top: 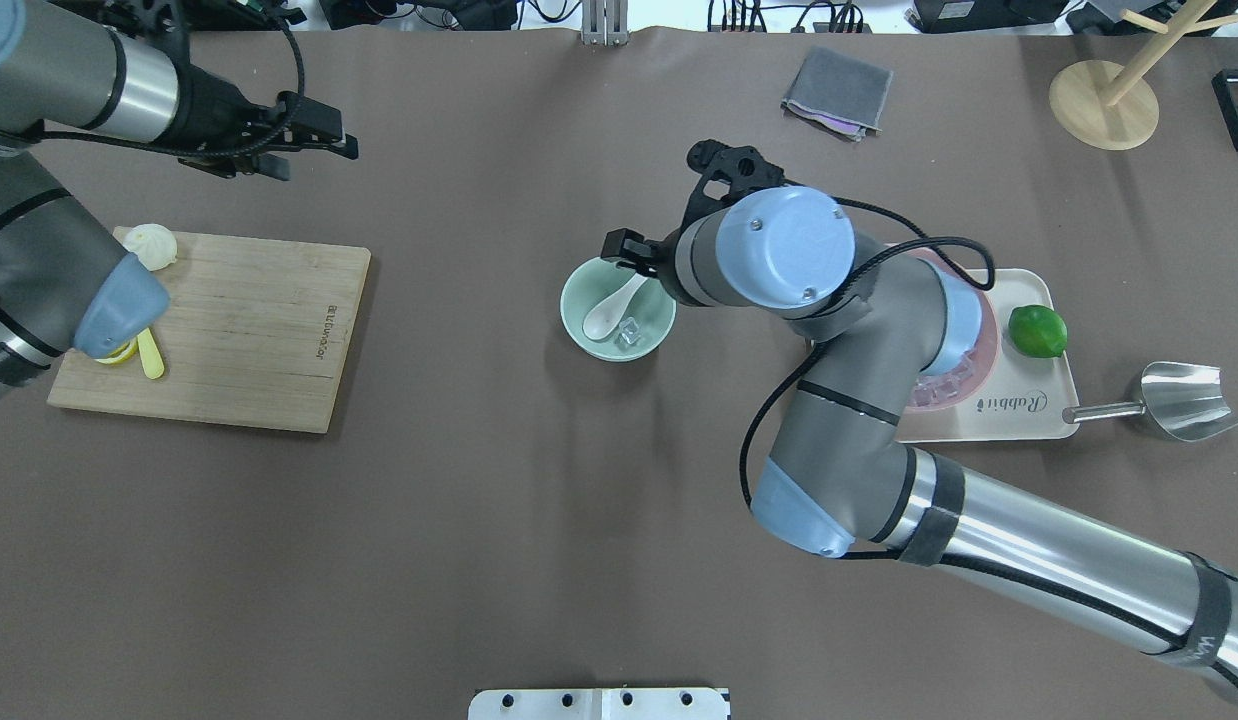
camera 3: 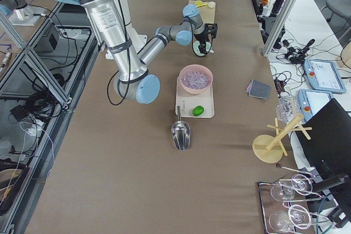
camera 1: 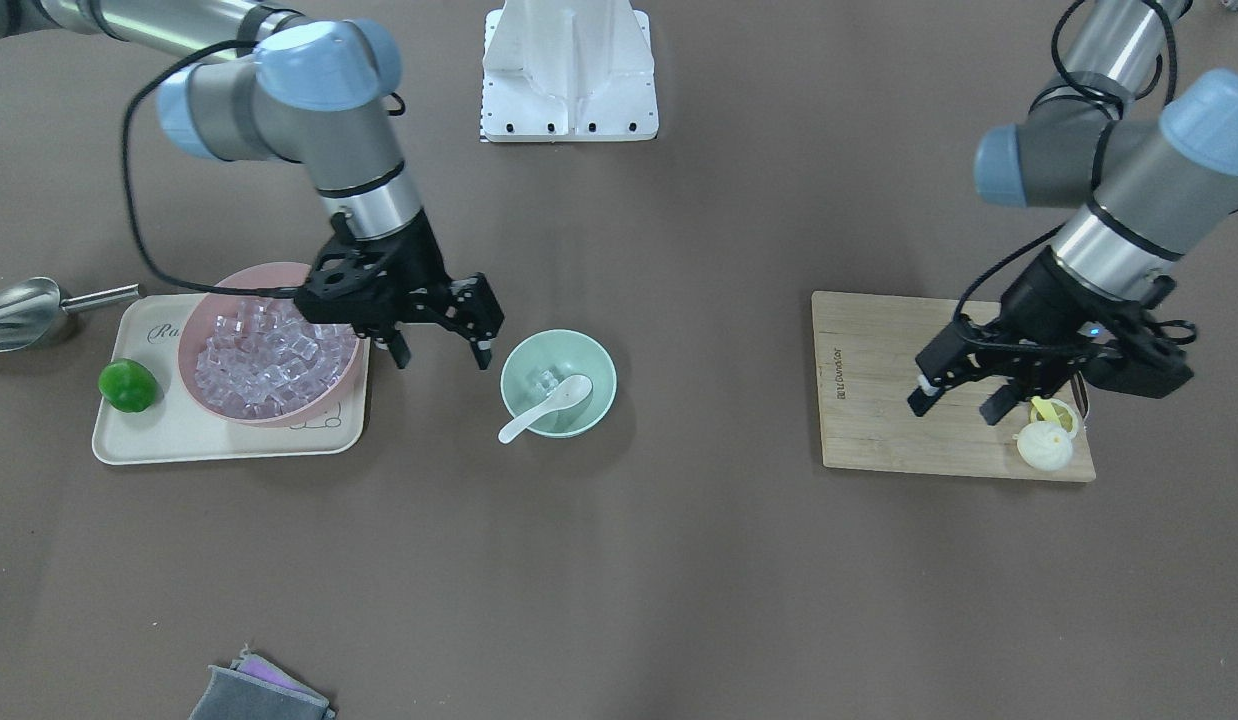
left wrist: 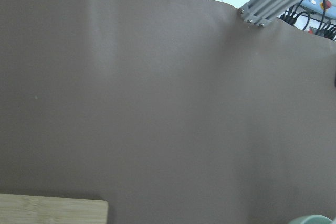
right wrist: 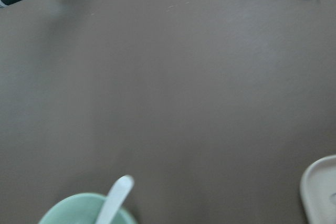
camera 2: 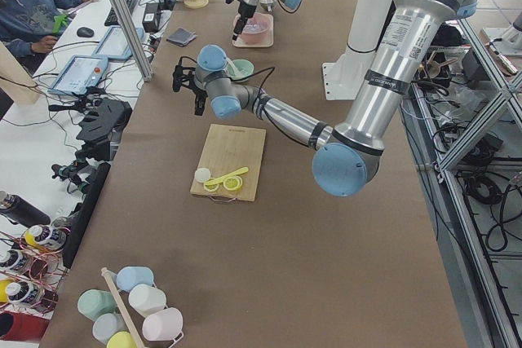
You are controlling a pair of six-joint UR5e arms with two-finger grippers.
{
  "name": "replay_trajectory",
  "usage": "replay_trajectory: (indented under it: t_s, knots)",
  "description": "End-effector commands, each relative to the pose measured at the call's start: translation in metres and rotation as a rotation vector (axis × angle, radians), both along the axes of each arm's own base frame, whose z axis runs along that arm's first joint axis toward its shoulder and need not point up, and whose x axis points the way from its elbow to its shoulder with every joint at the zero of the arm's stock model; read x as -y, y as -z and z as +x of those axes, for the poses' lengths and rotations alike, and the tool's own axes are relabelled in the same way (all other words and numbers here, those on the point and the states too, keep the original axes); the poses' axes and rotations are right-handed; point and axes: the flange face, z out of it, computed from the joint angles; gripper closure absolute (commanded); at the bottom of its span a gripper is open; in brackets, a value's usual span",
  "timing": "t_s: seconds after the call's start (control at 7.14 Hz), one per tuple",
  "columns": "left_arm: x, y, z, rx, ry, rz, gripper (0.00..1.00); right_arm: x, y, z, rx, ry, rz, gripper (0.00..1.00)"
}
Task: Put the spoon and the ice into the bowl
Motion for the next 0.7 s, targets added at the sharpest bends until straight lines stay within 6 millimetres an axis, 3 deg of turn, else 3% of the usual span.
replay_trajectory:
  t_s: [0.0,0.14,0.28,0.42,0.56]
  knots:
    - [-0.019,-0.094,-0.105,0.097,-0.085,0.033,0.03,0.011,-0.089,0.163,-0.062,0.113,0.015,0.0]
    - [-0.042,-0.154,-0.136,0.161,-0.143,0.053,0.03,-0.003,-0.139,0.251,-0.075,0.185,0.03,0.0]
    - [-0.062,-0.187,-0.16,0.183,-0.161,0.046,0.03,-0.027,-0.201,0.323,-0.133,0.244,0.071,0.0]
    - [-0.119,-0.216,-0.192,0.143,-0.164,0.004,0.03,-0.05,-0.264,0.371,-0.217,0.333,0.121,0.0]
    - [-0.151,-0.232,-0.202,0.157,-0.174,-0.002,0.03,-0.06,-0.314,0.416,-0.24,0.345,0.117,0.0]
